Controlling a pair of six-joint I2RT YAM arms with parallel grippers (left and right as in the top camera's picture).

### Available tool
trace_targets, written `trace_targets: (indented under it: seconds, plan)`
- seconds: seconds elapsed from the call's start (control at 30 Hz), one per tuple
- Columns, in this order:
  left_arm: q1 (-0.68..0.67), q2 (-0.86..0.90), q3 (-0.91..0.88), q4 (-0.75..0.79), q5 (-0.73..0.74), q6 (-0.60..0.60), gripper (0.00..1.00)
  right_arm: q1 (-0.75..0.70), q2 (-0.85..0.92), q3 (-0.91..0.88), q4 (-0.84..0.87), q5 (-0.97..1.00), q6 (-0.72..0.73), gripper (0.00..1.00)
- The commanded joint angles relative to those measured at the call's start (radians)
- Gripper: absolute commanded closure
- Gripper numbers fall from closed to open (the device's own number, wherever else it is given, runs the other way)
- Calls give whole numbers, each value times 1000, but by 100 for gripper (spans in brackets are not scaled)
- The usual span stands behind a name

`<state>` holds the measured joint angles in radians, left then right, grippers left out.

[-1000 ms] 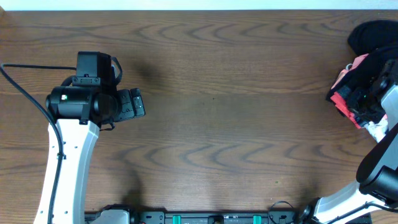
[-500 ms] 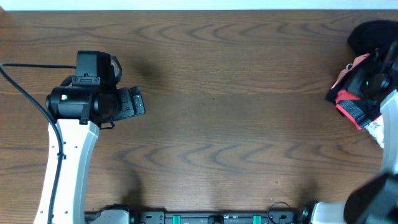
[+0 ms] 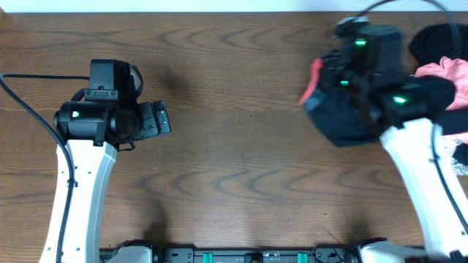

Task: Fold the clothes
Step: 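Reach the right gripper to the clothes pile and grasp the black leggings, then drag the black leggings with the right gripper toward the table center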

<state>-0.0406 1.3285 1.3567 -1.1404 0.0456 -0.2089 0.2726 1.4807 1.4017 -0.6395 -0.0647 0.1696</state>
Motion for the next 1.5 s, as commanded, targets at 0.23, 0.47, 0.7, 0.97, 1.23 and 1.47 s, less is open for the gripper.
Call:
trace_targets:
  seconds: [0.23,0.47,0.7,0.97,1.23,1.47]
  plan:
    - [-2,0,23,1,-11,9,2,232,297,1,180,-157,-29,99]
    - [-2,0,23,5,-12,9,2,362,293,31,272,-266,-168,99]
    - [-2,0,22,5,-11,9,2,403,227,77,268,-206,-143,99]
    - [-2,0,22,5,-12,9,2,360,265,77,406,46,-89,99]
    - [-2,0,22,-2,-11,5,2,217,438,78,723,-5,36,1]
    - [-2,0,22,16,-11,5,2,137,369,77,378,26,2,1]
